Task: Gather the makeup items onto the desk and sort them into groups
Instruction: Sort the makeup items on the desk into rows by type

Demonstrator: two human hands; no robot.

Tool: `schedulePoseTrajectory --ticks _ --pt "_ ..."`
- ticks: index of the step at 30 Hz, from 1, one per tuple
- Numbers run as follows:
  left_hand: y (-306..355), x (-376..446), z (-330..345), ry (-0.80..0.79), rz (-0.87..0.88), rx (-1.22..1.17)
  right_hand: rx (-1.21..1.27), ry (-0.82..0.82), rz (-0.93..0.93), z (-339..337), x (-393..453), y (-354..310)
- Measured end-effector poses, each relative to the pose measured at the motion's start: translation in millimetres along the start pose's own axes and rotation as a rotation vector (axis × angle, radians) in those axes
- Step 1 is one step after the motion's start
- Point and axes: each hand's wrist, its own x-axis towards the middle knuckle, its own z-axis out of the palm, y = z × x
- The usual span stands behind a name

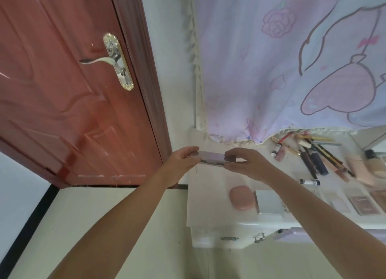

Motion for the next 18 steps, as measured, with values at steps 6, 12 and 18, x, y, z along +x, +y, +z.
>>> schedulePoseTrajectory --ticks 6,12,18 --pt "29 0 0 0.024 0.131 0.005 -0.171 0.011 -0.048 -12 10 -26" --pt "43 -7 -12 -0.064 0.159 0.182 -0.250 -0.072 -0.081 -15 6 -42" --pt "10 -16 -17 -0.192 0.052 0.547 -0.625 -0.196 -0.144 22 0 -20"
